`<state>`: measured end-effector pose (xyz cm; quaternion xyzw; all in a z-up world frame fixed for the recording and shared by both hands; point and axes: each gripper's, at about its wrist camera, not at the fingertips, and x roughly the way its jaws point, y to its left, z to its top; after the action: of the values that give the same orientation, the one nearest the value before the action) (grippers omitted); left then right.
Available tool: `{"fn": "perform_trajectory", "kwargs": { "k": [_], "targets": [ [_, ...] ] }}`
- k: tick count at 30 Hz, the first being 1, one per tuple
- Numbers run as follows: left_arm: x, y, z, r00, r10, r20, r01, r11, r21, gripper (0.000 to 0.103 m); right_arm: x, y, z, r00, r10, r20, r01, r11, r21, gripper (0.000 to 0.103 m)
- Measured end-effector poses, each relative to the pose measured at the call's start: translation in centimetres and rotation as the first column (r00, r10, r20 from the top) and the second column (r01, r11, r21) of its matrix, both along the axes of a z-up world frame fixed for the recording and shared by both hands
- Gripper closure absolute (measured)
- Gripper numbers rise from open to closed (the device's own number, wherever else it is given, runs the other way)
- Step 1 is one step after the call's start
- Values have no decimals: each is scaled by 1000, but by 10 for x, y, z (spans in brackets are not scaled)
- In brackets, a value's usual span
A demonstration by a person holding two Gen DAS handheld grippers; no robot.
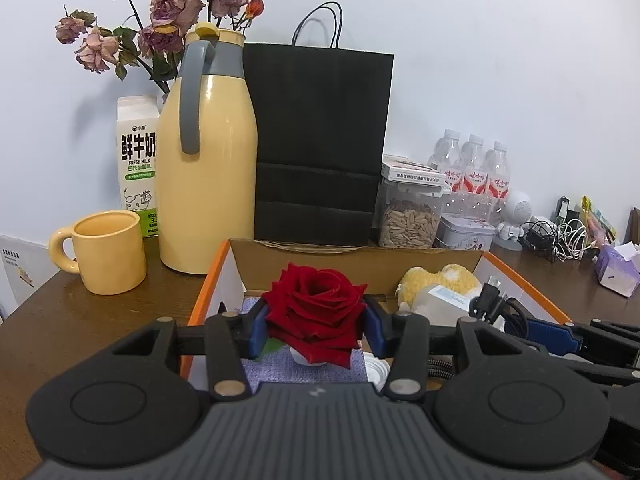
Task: Organize objects
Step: 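Open both grippers to drop the rose and cable into the box, then move both grippers back toward the plastic bag and remaining cable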
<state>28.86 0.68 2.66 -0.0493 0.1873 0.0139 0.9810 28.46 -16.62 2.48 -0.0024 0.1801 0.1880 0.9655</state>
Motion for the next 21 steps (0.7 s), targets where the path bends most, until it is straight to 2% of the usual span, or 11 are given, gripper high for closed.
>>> {"fn": "perform_trajectory", "kwargs": {
  "k": [1,3,4,5,6,21],
  "targets": [
    [-1,0,0,1000,0,4,0,1000,0,42,-1,-1,0,1000,-7,0,7,1000,-1,69],
    [-6,1,2,999,4,37,-4,1000,-6,12,-3,-3,0,1000,-19,7,19,1000,1,51],
    [-9,2,3,998,6,59,-6,1000,-10,3,-4,-5,1,1000,-27,14,26,1000,5,30],
    [-12,2,4,997,8,76,-8,1000,-12,0,-6,-6,2,999,-38,24,37,999,8,9],
    [-14,2,5,996,9,90,-8,1000,-15,0,-6,-8,2,998,-49,33,49,999,8,1],
    [-16,-1,5,997,-3,72,4,1000,-13,0,-8,-13,3,996,-82,36,82,997,-3,0]
  ]
}}
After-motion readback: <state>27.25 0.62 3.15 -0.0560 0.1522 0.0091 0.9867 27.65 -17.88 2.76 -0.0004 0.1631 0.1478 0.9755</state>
